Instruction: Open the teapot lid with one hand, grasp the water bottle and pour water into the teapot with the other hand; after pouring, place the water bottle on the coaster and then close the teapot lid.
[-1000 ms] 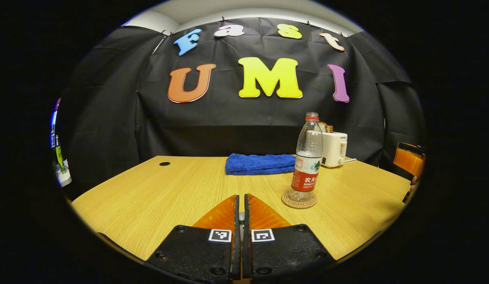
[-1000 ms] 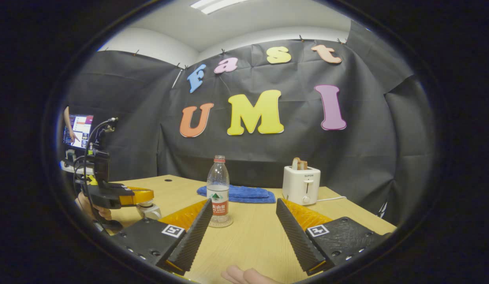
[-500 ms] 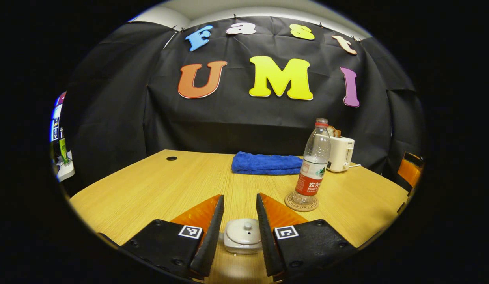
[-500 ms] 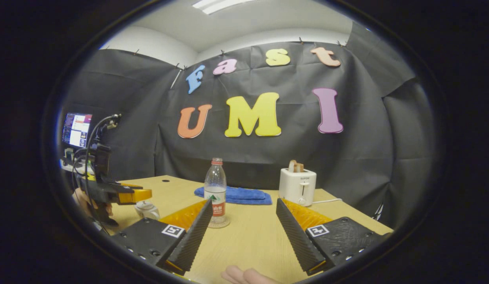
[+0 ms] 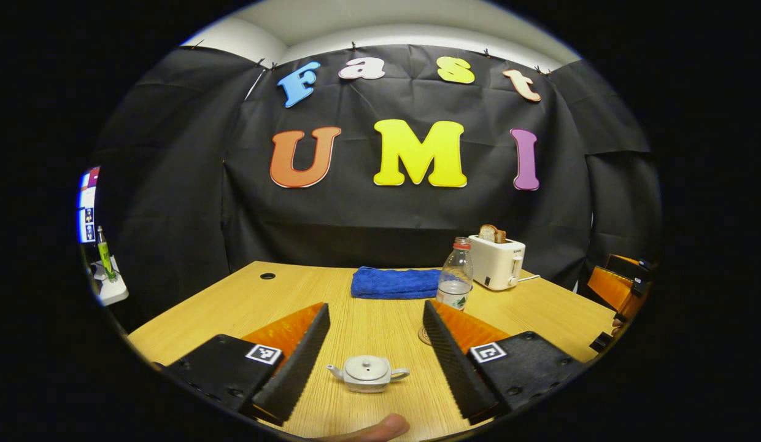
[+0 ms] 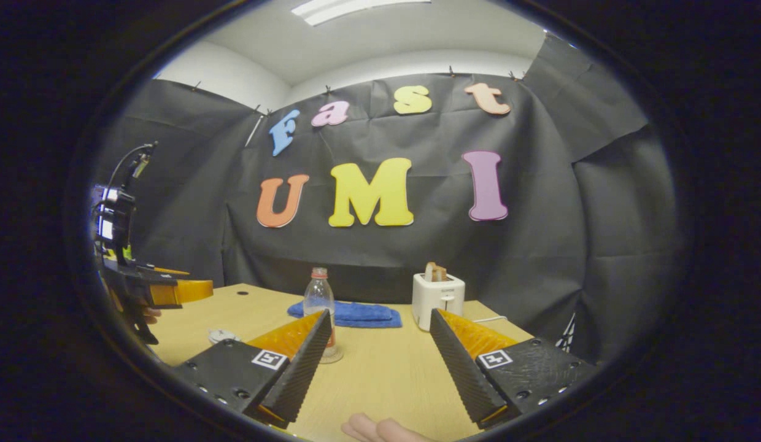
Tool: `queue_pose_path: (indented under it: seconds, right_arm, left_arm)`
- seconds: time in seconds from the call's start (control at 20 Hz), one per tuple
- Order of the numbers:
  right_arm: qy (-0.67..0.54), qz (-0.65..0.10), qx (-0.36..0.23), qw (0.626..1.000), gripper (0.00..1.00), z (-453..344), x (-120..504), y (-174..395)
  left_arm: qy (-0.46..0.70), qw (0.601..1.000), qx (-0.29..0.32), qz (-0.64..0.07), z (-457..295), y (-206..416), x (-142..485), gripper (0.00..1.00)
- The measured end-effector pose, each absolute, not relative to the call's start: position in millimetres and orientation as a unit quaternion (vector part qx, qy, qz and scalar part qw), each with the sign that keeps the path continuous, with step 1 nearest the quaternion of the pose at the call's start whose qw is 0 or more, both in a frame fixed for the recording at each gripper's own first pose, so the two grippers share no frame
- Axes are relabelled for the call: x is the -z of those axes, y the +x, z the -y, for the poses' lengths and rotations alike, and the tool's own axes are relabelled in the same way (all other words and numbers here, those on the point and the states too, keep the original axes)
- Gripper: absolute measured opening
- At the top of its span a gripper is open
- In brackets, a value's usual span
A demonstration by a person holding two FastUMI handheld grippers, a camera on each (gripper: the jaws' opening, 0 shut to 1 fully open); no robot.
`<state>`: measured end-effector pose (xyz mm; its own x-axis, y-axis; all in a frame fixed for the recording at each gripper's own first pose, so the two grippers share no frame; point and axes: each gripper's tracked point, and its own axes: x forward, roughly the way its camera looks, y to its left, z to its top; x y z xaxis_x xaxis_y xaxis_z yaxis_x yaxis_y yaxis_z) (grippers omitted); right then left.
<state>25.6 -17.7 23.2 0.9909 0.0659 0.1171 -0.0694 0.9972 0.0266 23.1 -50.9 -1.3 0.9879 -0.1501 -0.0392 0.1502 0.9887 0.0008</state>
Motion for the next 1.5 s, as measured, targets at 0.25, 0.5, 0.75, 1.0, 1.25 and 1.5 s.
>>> queue_pose_path:
  seconds: [0.25, 0.5, 0.75, 1.0, 1.25, 1.5]
  right_arm:
    - [0.017, 0.033, 0.018, 0.999, 0.96, 37, -34, 2]
    - [-0.005, 0.031, 0.033, 0.999, 0.95, 31, -39, -25]
    - [0.007, 0.032, 0.019, 0.999, 0.98, 17, -32, -32]
    - [-0.01, 0.019, 0.005, 1.0, 0.97, 5, -18, -27]
    - [-0.02, 0.021, -0.01, 1.0, 0.97, -3, -15, -24]
    - [-0.01, 0.011, -0.015, 1.0, 0.97, -3, -6, -18]
  left_arm:
    - [-0.009, 0.998, 0.068, -0.012, 50, -16, -21, 0.99]
    - [-0.019, 0.998, 0.053, -0.019, 32, -48, -17, 1.0]
    - [-0.016, 0.998, 0.067, -0.011, 34, -52, -16, 0.99]
    - [0.001, 0.998, 0.066, -0.023, 34, -45, -3, 0.99]
    - [-0.002, 0.997, 0.071, -0.006, 36, -47, -11, 0.99]
    - [-0.001, 0.998, 0.064, -0.002, 32, -45, -10, 0.99]
